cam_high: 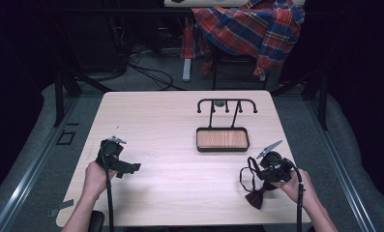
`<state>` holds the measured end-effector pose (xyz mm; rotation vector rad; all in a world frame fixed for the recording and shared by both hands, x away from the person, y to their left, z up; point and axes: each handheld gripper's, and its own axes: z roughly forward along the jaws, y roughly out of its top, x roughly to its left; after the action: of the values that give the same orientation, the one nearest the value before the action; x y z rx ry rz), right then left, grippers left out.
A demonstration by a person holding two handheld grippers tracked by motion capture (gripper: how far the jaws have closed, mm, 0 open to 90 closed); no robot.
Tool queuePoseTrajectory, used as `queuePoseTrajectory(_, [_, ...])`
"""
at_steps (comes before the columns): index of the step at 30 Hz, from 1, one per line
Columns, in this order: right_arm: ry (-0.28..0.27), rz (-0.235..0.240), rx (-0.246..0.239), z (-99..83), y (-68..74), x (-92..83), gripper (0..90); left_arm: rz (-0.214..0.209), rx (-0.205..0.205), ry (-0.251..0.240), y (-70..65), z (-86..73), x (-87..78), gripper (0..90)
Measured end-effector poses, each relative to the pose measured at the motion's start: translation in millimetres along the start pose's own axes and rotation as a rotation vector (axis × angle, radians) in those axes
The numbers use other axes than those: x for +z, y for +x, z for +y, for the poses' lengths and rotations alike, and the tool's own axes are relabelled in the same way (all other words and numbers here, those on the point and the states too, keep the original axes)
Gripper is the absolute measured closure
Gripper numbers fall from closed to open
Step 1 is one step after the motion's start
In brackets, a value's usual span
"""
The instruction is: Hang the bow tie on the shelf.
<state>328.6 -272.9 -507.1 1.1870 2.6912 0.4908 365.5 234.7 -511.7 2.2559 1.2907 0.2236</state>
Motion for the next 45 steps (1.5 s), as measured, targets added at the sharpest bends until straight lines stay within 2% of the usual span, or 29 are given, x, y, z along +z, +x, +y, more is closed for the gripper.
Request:
queuePoseTrajectory(2, [-0.007, -0.009, 0.004, 1.0, -0.1, -1.4, 88.4, -0.002, -0.004, 0.001, 0.8, -0.5, -0.3, 0.2])
queuePoseTrajectory(3, [-0.034, -0.026, 0.017, 1.6, 0.7, -1.8, 88.4, -0.001, -0.005, 0.002, 1.0, -0.6, -0.4, 0.2])
queuePoseTrajectory(5, [-0.027, -0.025, 0.009, 3.0, 0.3, -3.6, 88.4, -0.001, -0.004, 0.002, 1.3, -0.6, -0.2, 0.2])
queuePoseTrajectory(7, [-0.051, -0.051, 0.013, 4.9, 1.5, -6.1, 88.4, -0.003, -0.002, 0.001, 1.4, -0.6, 0.3, 0.2])
queuePoseTrajectory(14, [-0.080, -0.103, 0.014, 6.4, 1.1, -10.8, 88.3, 0.000, 0.003, -0.001, 0.7, -0.2, -0.1, 0.2])
queuePoseTrajectory(22, [-0.133, -0.134, 0.029, 4.5, 0.5, -15.9, 88.6, 0.003, 0.006, 0.001, 0.2, 0.8, 1.5, 0.2])
queuePoseTrajectory(33, [-0.185, -0.186, 0.017, 10.1, -0.4, -21.6, 88.7, 0.007, -0.012, 0.002, 3.3, -2.2, 0.5, 0.2])
queuePoseTrajectory(39, [-0.209, -0.219, 0.018, 9.5, -1.7, -27.1, 88.8, 0.005, 0.015, 0.008, -0.4, 0.6, 1.9, 0.2])
queuePoseTrajectory(45, [-0.242, -0.238, 0.027, 10.1, -3.1, -32.1, 88.8, 0.007, 0.020, 0.009, -3.7, 1.6, 1.8, 0.2])
